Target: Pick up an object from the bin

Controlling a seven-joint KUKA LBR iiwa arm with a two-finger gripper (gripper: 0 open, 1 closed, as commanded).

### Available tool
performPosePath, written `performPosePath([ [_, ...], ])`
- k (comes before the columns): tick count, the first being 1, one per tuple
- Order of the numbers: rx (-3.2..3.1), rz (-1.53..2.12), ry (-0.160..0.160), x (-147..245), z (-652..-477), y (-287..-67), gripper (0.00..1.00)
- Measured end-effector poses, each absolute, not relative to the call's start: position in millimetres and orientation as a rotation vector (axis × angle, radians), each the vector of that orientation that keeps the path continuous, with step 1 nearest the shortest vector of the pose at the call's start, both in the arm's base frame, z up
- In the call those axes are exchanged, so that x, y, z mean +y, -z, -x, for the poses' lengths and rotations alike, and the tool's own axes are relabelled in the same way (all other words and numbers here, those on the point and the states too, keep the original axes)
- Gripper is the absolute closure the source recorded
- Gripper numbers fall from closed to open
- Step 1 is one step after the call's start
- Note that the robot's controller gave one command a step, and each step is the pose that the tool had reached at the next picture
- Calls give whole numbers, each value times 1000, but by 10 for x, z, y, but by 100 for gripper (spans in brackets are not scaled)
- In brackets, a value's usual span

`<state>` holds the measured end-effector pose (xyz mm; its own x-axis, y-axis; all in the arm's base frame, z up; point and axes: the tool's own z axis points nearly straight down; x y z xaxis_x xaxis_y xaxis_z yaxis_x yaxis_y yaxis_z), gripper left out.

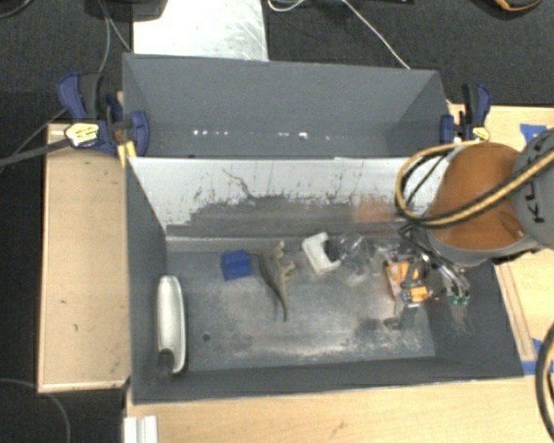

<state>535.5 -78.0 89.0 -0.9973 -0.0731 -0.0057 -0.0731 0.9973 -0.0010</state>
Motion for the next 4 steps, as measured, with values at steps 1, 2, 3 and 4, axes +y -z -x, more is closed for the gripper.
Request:
performPosePath([
  [1, 3117, 197, 8, -1075, -5615, -1755, 0],
  [2, 3136, 103, -1, -1175, -5727, -982, 0],
  [3, 3119, 44, 7, -1330, -5733, -1215, 100],
  [4, 3118, 48, 7, -1328, -5736, -1210, 100],
])
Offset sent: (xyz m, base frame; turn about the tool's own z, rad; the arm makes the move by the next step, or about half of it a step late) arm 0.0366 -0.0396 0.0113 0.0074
